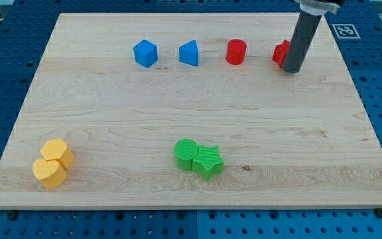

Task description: Slide the green circle and the green star right a bit

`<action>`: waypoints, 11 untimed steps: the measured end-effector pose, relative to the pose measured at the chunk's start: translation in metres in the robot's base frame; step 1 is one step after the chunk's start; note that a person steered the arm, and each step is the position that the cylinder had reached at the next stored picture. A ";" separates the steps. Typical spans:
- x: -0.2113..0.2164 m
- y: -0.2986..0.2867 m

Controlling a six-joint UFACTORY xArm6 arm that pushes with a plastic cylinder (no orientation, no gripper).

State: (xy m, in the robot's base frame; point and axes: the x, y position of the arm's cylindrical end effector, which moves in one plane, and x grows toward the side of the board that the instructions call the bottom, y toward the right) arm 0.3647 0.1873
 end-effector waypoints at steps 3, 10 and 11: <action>0.054 -0.030; 0.204 -0.306; 0.222 -0.294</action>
State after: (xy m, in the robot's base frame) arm 0.5870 -0.1063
